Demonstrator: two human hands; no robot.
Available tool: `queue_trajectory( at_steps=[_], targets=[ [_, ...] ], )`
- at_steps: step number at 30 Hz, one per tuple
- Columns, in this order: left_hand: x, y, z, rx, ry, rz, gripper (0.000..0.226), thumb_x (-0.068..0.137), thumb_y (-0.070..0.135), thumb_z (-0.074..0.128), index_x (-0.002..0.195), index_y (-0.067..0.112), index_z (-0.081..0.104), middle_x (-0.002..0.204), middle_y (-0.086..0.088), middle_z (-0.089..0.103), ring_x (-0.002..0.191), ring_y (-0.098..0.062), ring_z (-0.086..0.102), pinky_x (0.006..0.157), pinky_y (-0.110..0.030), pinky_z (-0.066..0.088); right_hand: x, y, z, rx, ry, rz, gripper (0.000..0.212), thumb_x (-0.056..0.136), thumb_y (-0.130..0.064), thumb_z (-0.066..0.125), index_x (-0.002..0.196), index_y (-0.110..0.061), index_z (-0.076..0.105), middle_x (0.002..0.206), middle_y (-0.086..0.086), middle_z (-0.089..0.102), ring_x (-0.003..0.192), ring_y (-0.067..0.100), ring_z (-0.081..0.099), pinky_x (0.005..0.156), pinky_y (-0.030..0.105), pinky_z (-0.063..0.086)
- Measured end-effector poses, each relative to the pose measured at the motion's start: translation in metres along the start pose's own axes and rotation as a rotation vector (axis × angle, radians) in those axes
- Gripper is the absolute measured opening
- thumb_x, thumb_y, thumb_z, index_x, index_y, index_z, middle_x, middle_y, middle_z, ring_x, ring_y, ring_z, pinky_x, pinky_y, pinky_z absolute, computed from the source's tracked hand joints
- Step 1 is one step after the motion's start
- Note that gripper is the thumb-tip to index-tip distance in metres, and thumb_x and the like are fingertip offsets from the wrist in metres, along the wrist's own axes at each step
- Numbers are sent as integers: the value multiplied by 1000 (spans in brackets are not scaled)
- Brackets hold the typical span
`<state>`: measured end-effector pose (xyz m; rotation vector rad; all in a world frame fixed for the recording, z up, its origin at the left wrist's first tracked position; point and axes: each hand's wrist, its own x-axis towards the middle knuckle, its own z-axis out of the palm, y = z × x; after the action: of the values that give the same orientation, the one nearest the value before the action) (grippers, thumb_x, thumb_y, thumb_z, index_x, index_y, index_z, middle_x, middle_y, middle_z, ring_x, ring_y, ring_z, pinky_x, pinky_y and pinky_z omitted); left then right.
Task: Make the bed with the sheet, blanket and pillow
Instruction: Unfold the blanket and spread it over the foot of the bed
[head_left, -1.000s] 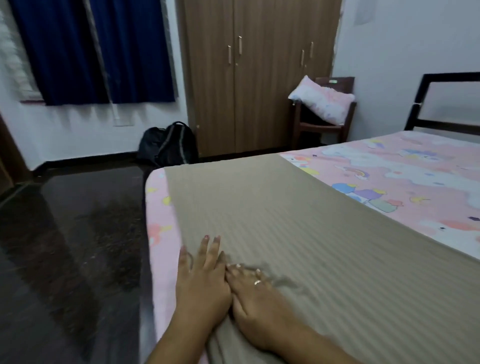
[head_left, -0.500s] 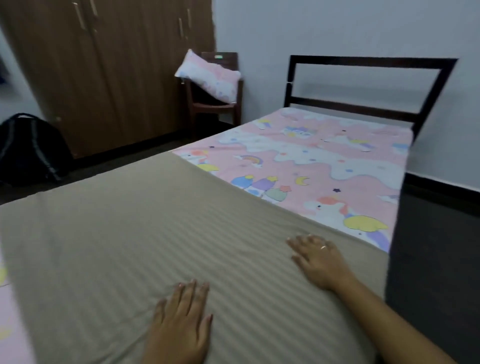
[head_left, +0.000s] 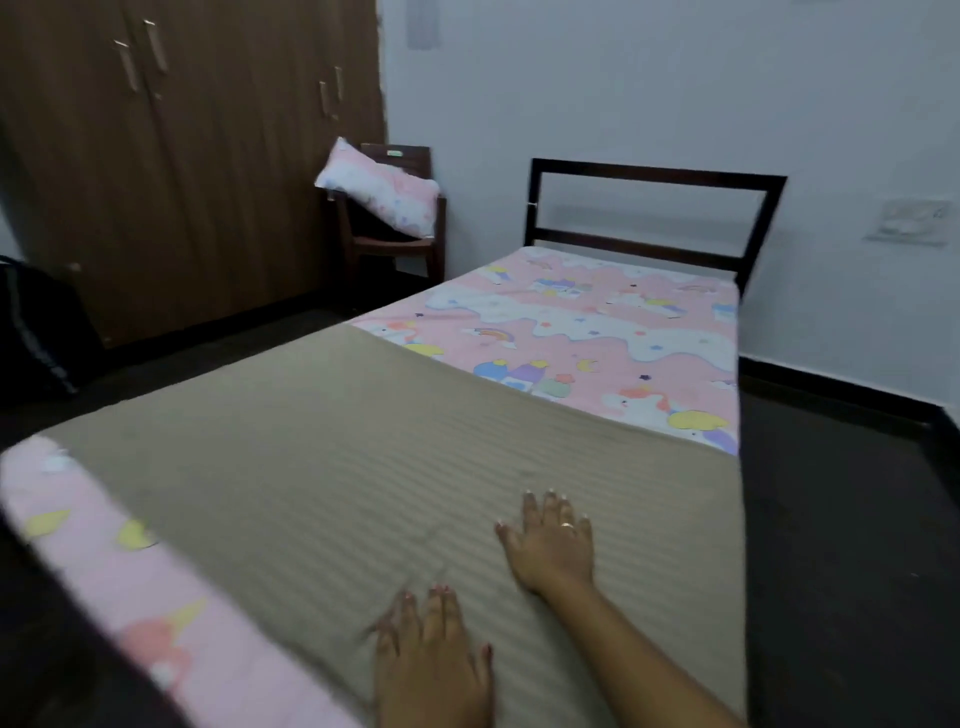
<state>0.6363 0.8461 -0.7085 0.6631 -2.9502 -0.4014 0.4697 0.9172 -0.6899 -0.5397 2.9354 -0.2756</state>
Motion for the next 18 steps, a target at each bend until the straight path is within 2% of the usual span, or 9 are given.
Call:
queue_trajectory(
  at_steps=[2, 3, 4, 6, 7, 10, 13, 16, 18],
  targets=[
    [-16, -21, -28, 52, -45, 2, 68, 59, 51, 37, 84, 2, 77, 88, -12, 74, 82, -28, 71, 77, -47, 49, -19, -50, 18, 44, 37, 55, 72, 95, -60, 22, 153, -19, 12, 160, 11, 7, 147, 27, 3, 116, 48, 0],
    [-32, -42, -52, 115, -172, -60, 68, 64, 51, 39, 94, 3, 75, 100, -11, 72, 95, -23, 67, 83, -49, 47, -34, -86, 24, 67, 28, 48, 71, 95, -59, 23, 152, -18, 14, 160, 11, 10, 147, 28, 5, 116, 48, 0],
    [-47, -62, -79, 166, -240, -115, 67, 74, 51, 40, 116, 5, 67, 122, -8, 64, 117, -19, 55, 94, -52, 42, -46, -118, 29, 99, 8, 16, 71, 95, -58, 24, 152, -17, 16, 159, 11, 11, 147, 28, 6, 116, 48, 0],
    [-64, -103, -113, 328, -186, -102, 62, 94, 47, 35, 148, 17, 27, 155, 6, 24, 144, -13, 17, 112, -50, 20, -66, -173, 30, 160, -67, -89, 70, 96, -56, 24, 152, -16, 16, 160, 8, 11, 147, 27, 5, 116, 49, -1],
    [-69, -119, -128, 325, -222, -153, 61, 97, 46, 31, 151, 21, 17, 158, 10, 11, 146, -13, 7, 114, -48, 15, -68, -192, 27, 186, -117, -169, 68, 96, -56, 22, 152, -16, 17, 160, 7, 11, 147, 26, 6, 116, 49, 0],
    [-78, -142, -160, 304, -256, -220, 58, 100, 43, 30, 151, 23, 14, 159, 9, 3, 147, -14, 0, 116, -48, 14, -65, -225, 10, 323, -296, -413, 60, 100, -51, 22, 151, -18, 22, 159, 1, 16, 146, 20, 14, 117, 45, 6],
    [-78, -139, -166, 280, -254, -183, 58, 100, 44, 30, 151, 26, 11, 159, 10, -4, 147, -13, -5, 116, -47, 13, -47, -202, -9, 530, -268, -387, 57, 102, -45, 28, 148, -12, 30, 157, 4, 22, 144, 19, 21, 117, 33, 14],
    [-64, -125, -157, 261, -275, -110, 59, 98, 46, 34, 150, 31, 12, 159, 10, -8, 147, -12, -7, 116, -45, 10, -12, -115, -18, 311, 60, -129, 53, 98, -48, 33, 136, -14, 46, 143, 10, 44, 131, 27, 42, 108, 38, 34],
    [-48, -113, -148, 270, -298, -71, 59, 97, 47, 36, 149, 33, 12, 159, 11, -8, 146, -12, -7, 117, -45, 10, 9, -41, -16, 133, 197, 94, 54, 94, -54, 33, 132, -19, 48, 140, 5, 47, 128, 24, 43, 106, 40, 36]
  ],
)
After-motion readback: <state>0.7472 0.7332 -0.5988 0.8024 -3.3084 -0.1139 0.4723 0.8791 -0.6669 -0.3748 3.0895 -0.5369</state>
